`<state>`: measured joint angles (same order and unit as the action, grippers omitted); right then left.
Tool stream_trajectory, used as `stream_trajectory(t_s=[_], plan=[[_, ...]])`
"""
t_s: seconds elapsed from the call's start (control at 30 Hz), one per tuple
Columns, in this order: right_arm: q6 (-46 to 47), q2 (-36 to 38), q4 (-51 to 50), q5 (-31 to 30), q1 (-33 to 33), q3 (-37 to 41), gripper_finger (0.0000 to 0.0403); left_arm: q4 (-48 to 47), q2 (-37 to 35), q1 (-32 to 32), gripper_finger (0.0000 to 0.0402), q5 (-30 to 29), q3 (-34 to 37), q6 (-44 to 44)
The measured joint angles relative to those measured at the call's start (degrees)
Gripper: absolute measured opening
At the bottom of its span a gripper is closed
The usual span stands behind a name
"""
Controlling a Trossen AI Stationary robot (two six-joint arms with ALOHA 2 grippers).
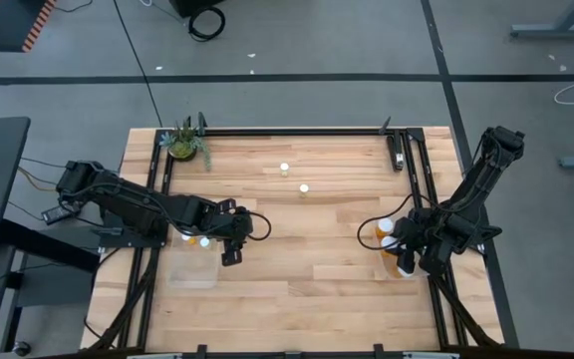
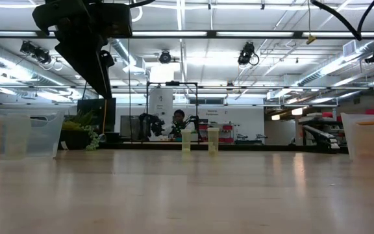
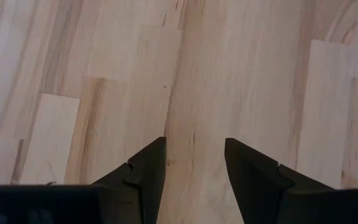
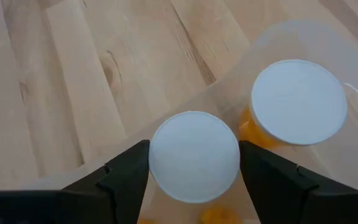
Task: Pick and place medicine bottles into bin by pill shape (circle, oval)
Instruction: Put the big yellow pill bottle into the right transparent bin, then put the small top light yellow pill bottle into the left transparent bin
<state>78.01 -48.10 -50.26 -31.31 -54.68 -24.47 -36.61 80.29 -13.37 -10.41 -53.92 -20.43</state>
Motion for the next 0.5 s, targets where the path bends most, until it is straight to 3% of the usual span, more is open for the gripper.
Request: stream_trajectory(t_s=[0.5], plan=[[-1.6, 0.0, -8.1, -1.0, 0.0, -5.3, 0.0263, 14.0, 0.0, 7.7, 0.0172, -0.5, 0.0, 6.5]])
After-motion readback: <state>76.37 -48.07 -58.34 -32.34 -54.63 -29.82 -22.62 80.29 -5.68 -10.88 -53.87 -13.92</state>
